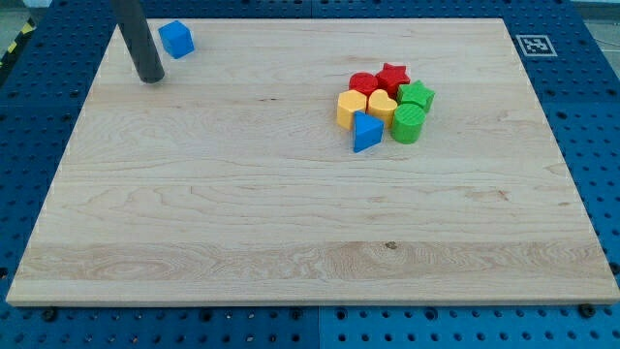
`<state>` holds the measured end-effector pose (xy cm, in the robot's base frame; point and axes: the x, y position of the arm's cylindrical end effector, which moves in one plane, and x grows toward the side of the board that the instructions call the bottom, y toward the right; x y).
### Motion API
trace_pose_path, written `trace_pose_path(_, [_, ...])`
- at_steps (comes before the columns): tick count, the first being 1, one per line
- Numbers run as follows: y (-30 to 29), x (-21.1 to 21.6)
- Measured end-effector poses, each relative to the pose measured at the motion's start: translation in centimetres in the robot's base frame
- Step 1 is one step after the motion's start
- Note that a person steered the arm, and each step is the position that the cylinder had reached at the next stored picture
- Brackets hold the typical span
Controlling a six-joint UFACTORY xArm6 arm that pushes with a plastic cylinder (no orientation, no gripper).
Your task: Move the arm to the bottom of the blue triangle
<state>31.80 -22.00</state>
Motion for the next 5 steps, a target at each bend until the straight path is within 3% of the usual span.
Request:
trace_pose_path(2, [2.3, 1.3])
trace_pose_path(5, [11.7, 9.3])
